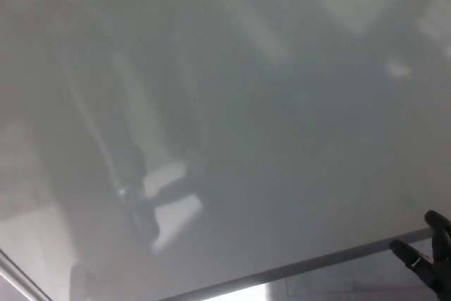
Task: A white board is being place on the right hand side and parallel to the robot and the robot uses its left hand to grab on the leftside of the whiteboard and drag the whiteboard from the right hand side to the left hand side
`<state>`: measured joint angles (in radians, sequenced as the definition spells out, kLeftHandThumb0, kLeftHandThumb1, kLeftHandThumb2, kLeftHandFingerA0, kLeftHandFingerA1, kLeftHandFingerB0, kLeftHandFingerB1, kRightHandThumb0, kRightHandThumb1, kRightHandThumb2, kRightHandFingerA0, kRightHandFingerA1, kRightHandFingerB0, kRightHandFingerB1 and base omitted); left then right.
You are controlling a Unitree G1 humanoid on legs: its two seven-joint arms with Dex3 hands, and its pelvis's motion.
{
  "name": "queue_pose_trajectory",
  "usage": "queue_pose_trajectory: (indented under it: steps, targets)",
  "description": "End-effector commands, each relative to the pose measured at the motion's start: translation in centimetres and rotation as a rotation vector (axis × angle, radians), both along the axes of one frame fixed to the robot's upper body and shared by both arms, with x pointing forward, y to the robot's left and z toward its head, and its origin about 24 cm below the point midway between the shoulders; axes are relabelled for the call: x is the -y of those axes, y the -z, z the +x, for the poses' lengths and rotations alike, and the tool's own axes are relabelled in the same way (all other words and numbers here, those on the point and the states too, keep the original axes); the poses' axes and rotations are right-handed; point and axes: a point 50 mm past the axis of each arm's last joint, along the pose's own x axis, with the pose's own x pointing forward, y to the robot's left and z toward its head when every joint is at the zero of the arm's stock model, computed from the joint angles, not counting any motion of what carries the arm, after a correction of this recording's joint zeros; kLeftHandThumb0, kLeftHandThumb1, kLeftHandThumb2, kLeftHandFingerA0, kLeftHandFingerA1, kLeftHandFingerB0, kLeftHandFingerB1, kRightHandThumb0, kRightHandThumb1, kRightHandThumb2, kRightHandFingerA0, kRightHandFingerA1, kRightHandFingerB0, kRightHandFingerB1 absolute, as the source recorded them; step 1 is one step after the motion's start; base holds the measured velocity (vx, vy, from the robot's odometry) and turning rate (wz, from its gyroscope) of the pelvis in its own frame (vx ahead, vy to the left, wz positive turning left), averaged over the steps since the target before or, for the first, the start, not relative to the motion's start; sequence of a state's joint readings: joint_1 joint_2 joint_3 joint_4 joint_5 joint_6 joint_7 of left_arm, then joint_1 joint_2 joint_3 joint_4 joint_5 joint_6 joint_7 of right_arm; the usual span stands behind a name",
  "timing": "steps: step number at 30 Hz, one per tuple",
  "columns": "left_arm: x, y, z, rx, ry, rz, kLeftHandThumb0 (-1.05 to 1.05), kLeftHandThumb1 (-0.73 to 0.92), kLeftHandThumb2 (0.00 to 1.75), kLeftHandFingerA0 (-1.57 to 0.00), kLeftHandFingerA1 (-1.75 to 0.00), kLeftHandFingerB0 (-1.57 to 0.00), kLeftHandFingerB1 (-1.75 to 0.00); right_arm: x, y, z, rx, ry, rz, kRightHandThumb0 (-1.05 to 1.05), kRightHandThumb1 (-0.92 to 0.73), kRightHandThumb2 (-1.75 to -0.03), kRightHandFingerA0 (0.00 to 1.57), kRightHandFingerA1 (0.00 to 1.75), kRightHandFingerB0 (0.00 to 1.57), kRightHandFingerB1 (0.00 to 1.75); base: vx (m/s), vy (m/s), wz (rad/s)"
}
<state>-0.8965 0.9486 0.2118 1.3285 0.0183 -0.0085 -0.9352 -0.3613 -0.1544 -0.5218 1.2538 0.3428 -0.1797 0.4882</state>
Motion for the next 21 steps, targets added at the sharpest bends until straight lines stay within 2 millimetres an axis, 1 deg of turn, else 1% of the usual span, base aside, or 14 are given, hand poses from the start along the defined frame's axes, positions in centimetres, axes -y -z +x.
queue_pose_trajectory:
  steps: [1,3,4,5,7,8,9,13,15,16,17,18,19,21]
  targets:
    - [-2.0,-1.8,-1.2,0.123,-0.205,0.037,-0.49,0.32,0.63,0.00,-0.07,0.00,0.00,0.2,0.0,-0.1,0.004,0.025,-0.011,-0.42,-0.82,-0.65,0.67,0.51,0.34,0.31,0.00,0.000,0.00]
    - [-2.0,-1.4,-1.2,0.145,-0.224,0.019,-0.49,0.32,0.63,0.00,-0.07,0.00,0.00,0.1,0.1,-0.2,0.004,0.023,-0.015,-0.42,-0.82,-0.65,0.69,0.52,0.34,0.31,0.00,0.000,0.00]
    - [-2.1,-1.0,-1.2,0.163,-0.239,0.007,-0.45,0.52,0.56,0.00,0.00,0.00,0.00,0.1,0.1,-0.2,0.002,0.022,-0.014,-0.42,-0.82,-0.65,0.70,0.52,0.35,0.31,0.00,0.000,0.00]
    - [-2.1,-0.6,-1.3,0.177,-0.254,-0.002,-0.65,0.44,0.69,0.00,0.00,0.00,0.00,0.1,0.1,-0.2,0.001,0.025,-0.009,-0.41,-0.82,-0.65,0.70,0.52,0.37,0.32,0.00,0.000,0.00]
    - [-2.2,0.0,-1.4,0.199,-0.283,-0.017,-0.64,0.45,0.68,0.00,0.00,0.00,0.00,0.1,0.3,-0.4,-0.002,0.030,0.005,-0.41,-0.82,-0.65,0.69,0.52,0.37,0.32,0.00,0.000,0.00]
    - [-2.3,0.4,-1.5,0.209,-0.312,-0.032,-0.68,0.56,0.57,0.00,0.00,0.00,0.00,0.1,0.3,-0.5,-0.003,0.029,0.008,-0.41,-0.82,-0.65,0.68,0.52,0.36,0.32,0.00,0.000,0.00]
    - [-2.4,1.1,-1.8,0.219,-0.338,-0.031,-0.84,0.55,0.84,-0.01,-0.09,0.00,0.00,0.2,0.4,-0.8,-0.009,0.028,0.008,-0.41,-0.82,-0.65,0.69,0.52,0.35,0.31,0.00,0.000,0.00]
    - [-2.9,3.6,-2.9,0.227,-0.423,-0.064,-1.05,0.74,1.05,0.00,0.00,0.00,-0.01,0.3,0.7,-1.3,-0.018,0.024,0.002,-0.40,-0.83,-0.65,0.63,0.52,0.33,0.31,0.00,0.000,0.00]
    - [-3.1,4.7,-3.7,0.214,-0.454,-0.061,-1.04,0.79,1.08,0.00,0.00,0.00,-0.01,0.4,0.9,-1.6,-0.023,0.021,0.003,-0.39,-0.83,-0.65,0.63,0.53,0.32,0.31,0.00,0.000,0.00]
    - [-3.5,6.5,-5.1,0.191,-0.509,-0.069,-0.89,0.78,1.09,0.00,-0.10,0.00,-0.09,0.4,1.2,-2.2,-0.037,0.020,0.003,-0.40,-0.82,-0.65,0.67,0.54,0.33,0.31,0.00,0.000,0.00]
    - [-3.7,7.6,-6.1,0.183,-0.535,-0.077,-0.81,0.76,0.96,0.00,-0.02,0.00,0.00,0.4,1.4,-2.5,-0.048,0.021,0.004,-0.40,-0.81,-0.65,0.68,0.53,0.34,0.31,0.00,0.000,0.00]
    - [-3.8,8.3,-6.8,0.183,-0.541,-0.081,-0.81,0.76,0.96,0.00,-0.02,0.00,0.00,0.4,1.6,-2.7,-0.056,0.022,0.006,-0.40,-0.81,-0.65,0.68,0.53,0.34,0.31,0.00,0.000,0.00]
    - [-3.9,9.0,-7.5,0.165,-0.551,-0.064,-0.71,0.92,0.70,0.00,-0.02,0.00,0.00,0.4,1.7,-3.0,-0.067,0.023,0.005,-0.41,-0.81,-0.64,0.69,0.53,0.35,0.31,0.00,0.000,0.00]
    - [-3.8,11.1,-9.5,0.122,-0.549,-0.083,-0.62,0.92,0.74,0.00,-0.01,0.00,0.00,0.4,2.1,-3.7,-0.079,0.015,-0.013,-0.40,-0.82,-0.65,0.68,0.52,0.35,0.31,0.00,0.000,0.00]
